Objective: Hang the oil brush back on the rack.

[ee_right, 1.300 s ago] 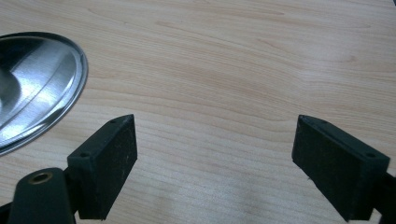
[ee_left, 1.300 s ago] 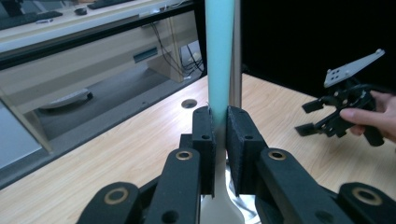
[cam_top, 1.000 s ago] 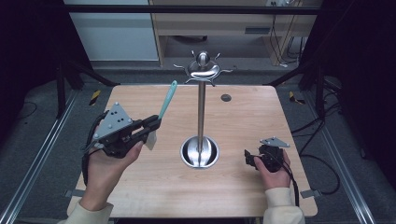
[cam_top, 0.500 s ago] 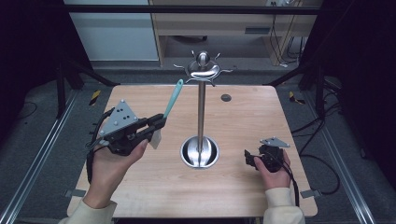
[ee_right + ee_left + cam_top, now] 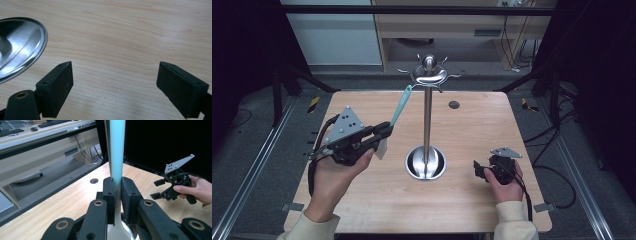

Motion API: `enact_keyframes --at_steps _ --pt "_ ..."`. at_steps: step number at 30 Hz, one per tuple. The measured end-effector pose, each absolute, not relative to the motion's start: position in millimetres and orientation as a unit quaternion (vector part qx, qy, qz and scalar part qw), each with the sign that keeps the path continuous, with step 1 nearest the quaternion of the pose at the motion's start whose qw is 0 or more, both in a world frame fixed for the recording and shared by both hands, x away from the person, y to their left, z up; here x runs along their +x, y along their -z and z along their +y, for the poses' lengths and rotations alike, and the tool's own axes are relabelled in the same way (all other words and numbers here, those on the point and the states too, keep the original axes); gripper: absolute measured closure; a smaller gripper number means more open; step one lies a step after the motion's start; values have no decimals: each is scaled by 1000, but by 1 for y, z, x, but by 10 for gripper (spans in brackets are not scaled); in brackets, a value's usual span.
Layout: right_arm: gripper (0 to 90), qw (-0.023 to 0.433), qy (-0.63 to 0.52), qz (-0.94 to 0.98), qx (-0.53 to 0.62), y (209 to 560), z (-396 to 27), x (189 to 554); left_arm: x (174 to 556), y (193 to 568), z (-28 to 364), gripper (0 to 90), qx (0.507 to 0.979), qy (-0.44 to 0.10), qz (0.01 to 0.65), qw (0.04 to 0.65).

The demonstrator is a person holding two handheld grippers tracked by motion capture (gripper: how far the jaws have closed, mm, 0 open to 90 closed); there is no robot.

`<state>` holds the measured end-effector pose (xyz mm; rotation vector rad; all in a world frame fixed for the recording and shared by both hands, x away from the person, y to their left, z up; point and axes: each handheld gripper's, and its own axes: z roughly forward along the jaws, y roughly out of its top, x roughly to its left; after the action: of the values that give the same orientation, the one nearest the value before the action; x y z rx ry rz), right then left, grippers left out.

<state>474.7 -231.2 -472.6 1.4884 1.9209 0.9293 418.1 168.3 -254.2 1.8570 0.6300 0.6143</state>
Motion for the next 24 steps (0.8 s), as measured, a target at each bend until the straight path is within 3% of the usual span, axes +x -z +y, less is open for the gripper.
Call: enact_keyframes --at_steps 24 --pt "145 264 -347 712 551 472 -231 475 435 259 155 819 783 -239 266 509"
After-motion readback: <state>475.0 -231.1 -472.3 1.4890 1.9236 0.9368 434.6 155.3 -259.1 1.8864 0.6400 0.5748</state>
